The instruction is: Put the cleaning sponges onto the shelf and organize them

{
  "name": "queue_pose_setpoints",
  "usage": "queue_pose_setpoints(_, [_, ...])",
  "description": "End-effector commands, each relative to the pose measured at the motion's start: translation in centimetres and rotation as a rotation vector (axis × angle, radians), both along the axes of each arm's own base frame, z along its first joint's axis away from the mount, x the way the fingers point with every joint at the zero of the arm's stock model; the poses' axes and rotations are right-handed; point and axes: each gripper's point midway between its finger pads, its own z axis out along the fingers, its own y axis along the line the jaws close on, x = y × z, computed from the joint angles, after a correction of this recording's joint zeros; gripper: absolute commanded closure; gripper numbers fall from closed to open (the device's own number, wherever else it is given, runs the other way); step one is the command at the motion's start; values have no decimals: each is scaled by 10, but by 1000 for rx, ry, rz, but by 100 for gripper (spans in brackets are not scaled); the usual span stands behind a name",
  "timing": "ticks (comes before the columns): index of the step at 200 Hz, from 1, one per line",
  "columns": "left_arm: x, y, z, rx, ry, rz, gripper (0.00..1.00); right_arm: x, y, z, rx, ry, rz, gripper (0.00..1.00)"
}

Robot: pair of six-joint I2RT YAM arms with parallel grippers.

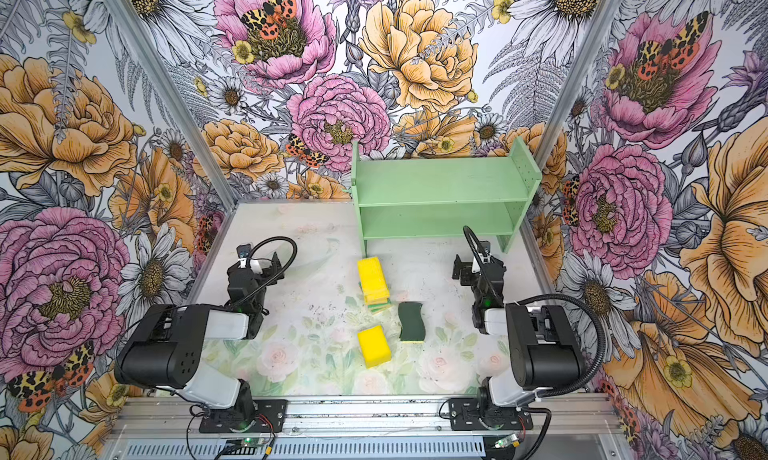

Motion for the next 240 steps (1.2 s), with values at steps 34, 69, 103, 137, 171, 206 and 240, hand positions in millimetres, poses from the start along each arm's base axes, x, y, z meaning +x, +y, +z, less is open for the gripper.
queue_pose_setpoints(34, [1, 0, 6, -5, -26, 6, 1, 2, -1, 1, 6, -14, 1, 0])
queue_pose_setpoints(69, [1, 0, 6, -5, -26, 5, 1, 2, 0, 1, 6, -15, 2, 0])
queue_pose_setpoints(103, [1, 0, 5, -4, -24, 6, 1, 2, -1, 0, 10, -11, 5, 0])
queue_pose_setpoints(137, [-1, -5, 10, 21, -39, 6, 1, 1, -1, 1, 8, -15, 4, 1])
queue_pose_setpoints(171, [-8, -3, 23, 23, -63, 26, 1, 2, 1, 2, 8, -14, 15, 4])
queue_pose_setpoints(206, [-5, -10, 44, 54, -19, 7, 1, 0, 3, 13, 6, -10, 24, 5])
queue_pose_setpoints(240, [-12, -15, 72, -13, -22, -12, 1, -4, 1, 31, 24, 30, 2, 5])
